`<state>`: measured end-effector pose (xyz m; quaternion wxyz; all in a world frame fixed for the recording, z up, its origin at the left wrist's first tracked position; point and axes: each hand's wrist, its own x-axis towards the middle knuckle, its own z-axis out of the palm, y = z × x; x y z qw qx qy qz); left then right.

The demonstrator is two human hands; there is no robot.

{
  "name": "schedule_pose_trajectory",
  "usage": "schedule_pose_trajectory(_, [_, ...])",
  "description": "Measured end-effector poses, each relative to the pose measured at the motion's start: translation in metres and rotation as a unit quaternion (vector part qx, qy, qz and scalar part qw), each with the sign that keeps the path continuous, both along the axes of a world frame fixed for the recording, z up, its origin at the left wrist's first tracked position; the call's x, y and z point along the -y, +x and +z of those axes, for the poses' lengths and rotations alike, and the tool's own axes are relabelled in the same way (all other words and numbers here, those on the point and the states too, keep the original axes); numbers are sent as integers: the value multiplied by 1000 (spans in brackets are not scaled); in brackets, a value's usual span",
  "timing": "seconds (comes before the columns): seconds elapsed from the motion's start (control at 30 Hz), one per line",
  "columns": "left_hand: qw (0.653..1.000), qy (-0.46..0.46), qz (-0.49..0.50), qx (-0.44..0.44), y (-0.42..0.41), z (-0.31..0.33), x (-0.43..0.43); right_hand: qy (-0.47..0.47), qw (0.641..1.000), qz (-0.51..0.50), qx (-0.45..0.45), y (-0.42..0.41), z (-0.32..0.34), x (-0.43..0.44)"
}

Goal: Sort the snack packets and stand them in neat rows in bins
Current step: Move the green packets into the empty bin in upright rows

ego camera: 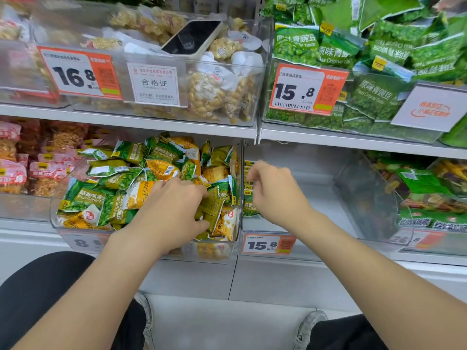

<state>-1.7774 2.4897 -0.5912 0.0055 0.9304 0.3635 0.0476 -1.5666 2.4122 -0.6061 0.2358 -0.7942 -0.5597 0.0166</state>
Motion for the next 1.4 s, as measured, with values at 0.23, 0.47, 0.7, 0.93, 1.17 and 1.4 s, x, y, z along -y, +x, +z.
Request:
schedule_pose_trajectory(0.23, [1000,-2,17,-17,-8,3,-3,15,987,104,124,-52,8,8])
schedule_pose_trajectory(0.47, [996,-37,20,-74,-15,11,-3,-40,987,94,122,-68,2,-6])
schedule_pose_trajectory(0.7, [999,-2,40,32,-15,9,-9,137,984,12,-110,-57,29,-7])
schedule_pose_trajectory(0.93, [958,-92,49,268,-13,16,-4,178,895,-27,-408,-40,32,8])
schedule_pose_trajectory(1.17, [910,-104,98,388,-6,16,3,112,873,-3,-475,-30,41,19])
schedule_pose_trajectory(1.4, [870,-244,15,429,7,6,11,70,931,84,-347,-31,31,26])
